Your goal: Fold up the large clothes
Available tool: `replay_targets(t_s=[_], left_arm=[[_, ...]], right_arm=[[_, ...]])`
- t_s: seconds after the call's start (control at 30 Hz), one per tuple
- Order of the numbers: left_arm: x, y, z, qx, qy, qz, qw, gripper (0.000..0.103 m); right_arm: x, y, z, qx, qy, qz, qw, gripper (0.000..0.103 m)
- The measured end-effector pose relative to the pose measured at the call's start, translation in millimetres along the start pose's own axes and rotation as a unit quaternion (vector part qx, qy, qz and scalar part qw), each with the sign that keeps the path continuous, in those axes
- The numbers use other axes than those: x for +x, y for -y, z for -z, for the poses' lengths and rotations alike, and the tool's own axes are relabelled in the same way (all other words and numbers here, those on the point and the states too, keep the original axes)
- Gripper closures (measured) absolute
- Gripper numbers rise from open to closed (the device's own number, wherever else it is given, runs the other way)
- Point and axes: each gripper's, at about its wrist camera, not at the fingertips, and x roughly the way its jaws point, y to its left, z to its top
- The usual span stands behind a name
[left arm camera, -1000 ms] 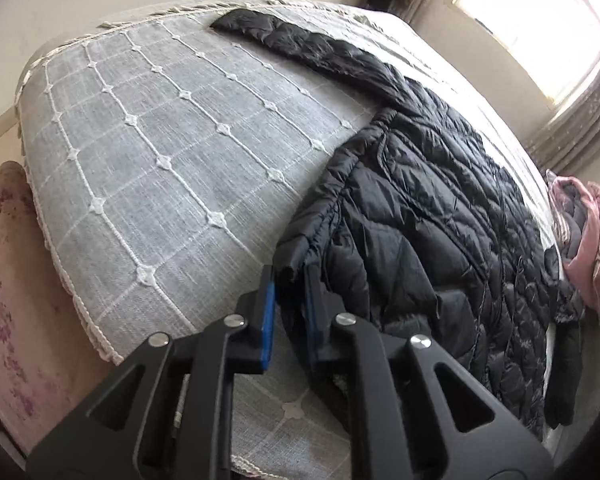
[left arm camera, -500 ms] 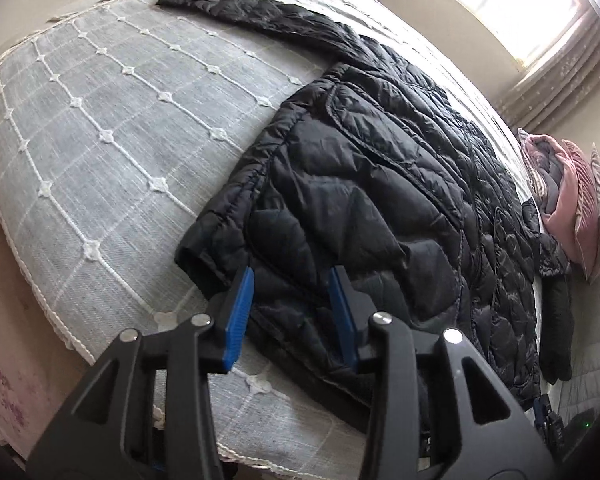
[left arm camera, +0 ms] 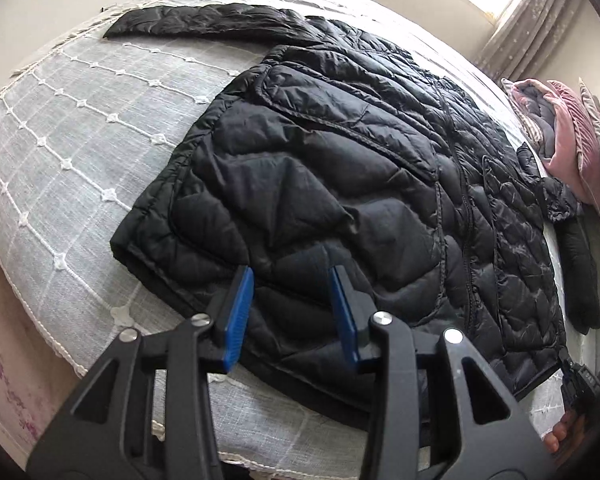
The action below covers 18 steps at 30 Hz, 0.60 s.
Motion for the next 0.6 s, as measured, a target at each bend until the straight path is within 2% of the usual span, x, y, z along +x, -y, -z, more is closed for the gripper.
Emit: replay_targets(t_s=[0.07,0.1,0.17,0.27,0.4,0.47,0.5,0.53,0.6], left_arm=[[-1,-3,-1,-0.003,0.002,-0.001,1.0,0.062],[-1,-5,-1,-0.006,0.001,0.0,1.0,0.062],[2,-8,-3,-0.013,-0.003,0.003,0.9999,0.062],[4,-7,-4,-0.016,-0.011,0.012,0.9997,0.062],[-4,-3,-4,-0.012,0.014,0.008,0.9998,0.061],[-8,5,-8,-0.011,0.027,0.009,0.9995,0.055],[-8,10,-11,-0.009,0.027,0.011,0.9995,0.049],[-9,18,-14,-0.005,0.029,0.012,0.9995,0.049],[-12,38,-23,0.012,0.033,0.013,0.9993,0.048]], right_arm=[[-18,13,2,0.017,0.019,0.008,1.0,0.102],[-21,18,2,0.023,0.016,0.007,1.0,0.102],[-20,23,2,0.024,0.007,0.032,0.999,0.102],[-20,18,-1,0.014,-0.001,0.01,1.0,0.101],[-46,21,-13,0.018,0.06,0.012,0.998,0.097],[-53,14,-20,0.008,0.079,-0.019,0.997,0.084],[-52,8,-24,0.001,0.078,-0.029,0.997,0.068],[-49,2,-29,-0.005,0.075,-0.035,0.997,0.044],[-39,-15,-37,-0.022,0.073,-0.05,0.996,0.027]])
